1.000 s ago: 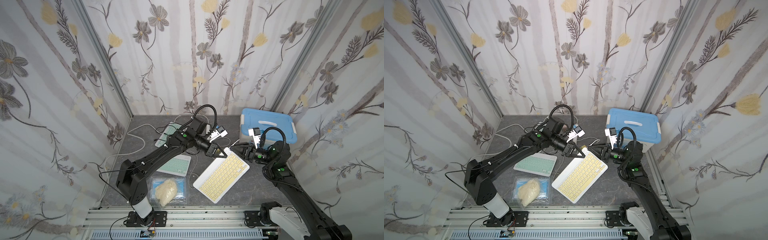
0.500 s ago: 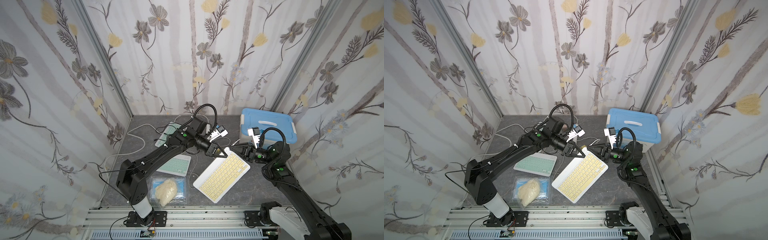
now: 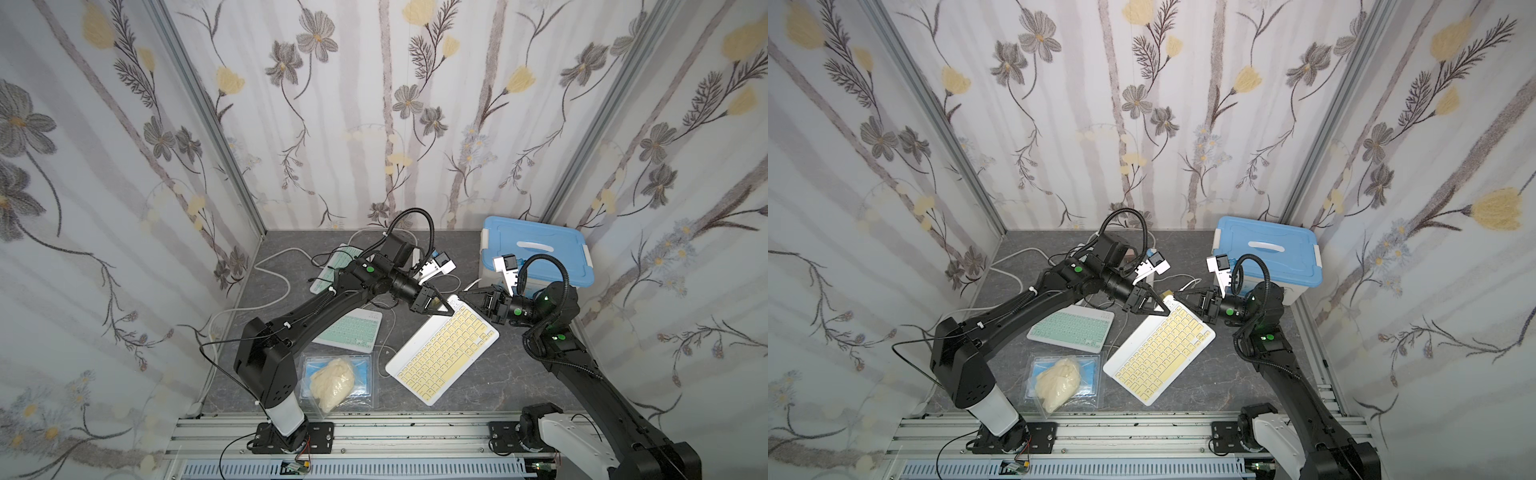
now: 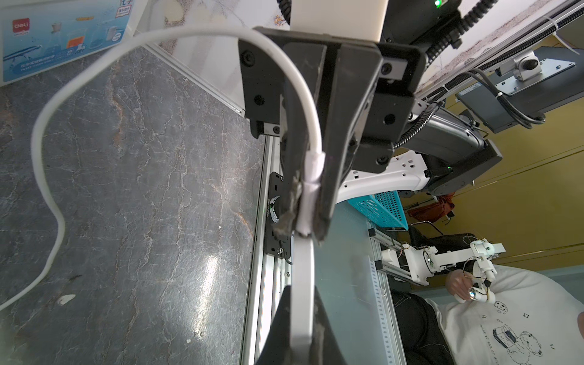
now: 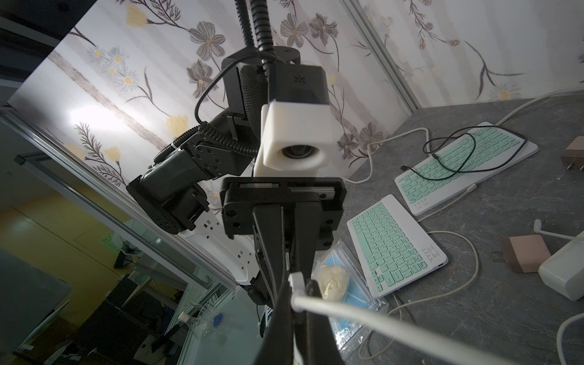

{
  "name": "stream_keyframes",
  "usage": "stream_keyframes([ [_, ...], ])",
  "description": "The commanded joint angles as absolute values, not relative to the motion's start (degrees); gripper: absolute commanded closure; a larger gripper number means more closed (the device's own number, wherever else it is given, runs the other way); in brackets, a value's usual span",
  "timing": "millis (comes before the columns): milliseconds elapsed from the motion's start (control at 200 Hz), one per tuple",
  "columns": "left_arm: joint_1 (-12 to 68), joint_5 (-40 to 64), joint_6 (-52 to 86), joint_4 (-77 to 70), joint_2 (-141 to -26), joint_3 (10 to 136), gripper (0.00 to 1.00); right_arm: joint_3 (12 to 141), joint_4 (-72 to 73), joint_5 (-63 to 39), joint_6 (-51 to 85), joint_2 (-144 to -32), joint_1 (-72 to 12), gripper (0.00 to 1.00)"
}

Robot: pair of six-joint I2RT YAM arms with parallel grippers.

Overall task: Unplug the wireless keyboard
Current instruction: Remove the power cord from the keyboard, then place the keyboard at the center of the board.

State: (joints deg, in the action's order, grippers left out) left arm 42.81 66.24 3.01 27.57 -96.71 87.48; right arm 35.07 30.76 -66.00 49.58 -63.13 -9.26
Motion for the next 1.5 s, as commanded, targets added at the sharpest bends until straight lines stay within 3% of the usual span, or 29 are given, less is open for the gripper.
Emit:
stream_keyframes([
  [0,42.9,68.4,1.9,27.5,-96.8,88.0,1.00,36.1,32.4,-61.9,48.3,-62.6,-9.3,1.00],
  [729,42.3,68.1,-3.9,34.6,-98.1,88.9,1.00,38.1,31.8,-59.7,45.9,-62.8,-7.5,1.00],
  [934,41.0,65.5,-0.2,29.7,-96.0,85.5,1.00,38.6,31.7,-59.8,46.7,-62.6,-3.8,1.00],
  [1159,37.3,54.1,10.2,19.6,-92.0,76.6,1.00,55.8,0.6,-44.4,28.1,-62.5,-3.3,1.00],
  [1494,37.5,41.0,23.7,7.7,-89.4,67.1,1.00,62.1,-8.3,-29.7,25.0,-59.2,-0.5,1.00],
])
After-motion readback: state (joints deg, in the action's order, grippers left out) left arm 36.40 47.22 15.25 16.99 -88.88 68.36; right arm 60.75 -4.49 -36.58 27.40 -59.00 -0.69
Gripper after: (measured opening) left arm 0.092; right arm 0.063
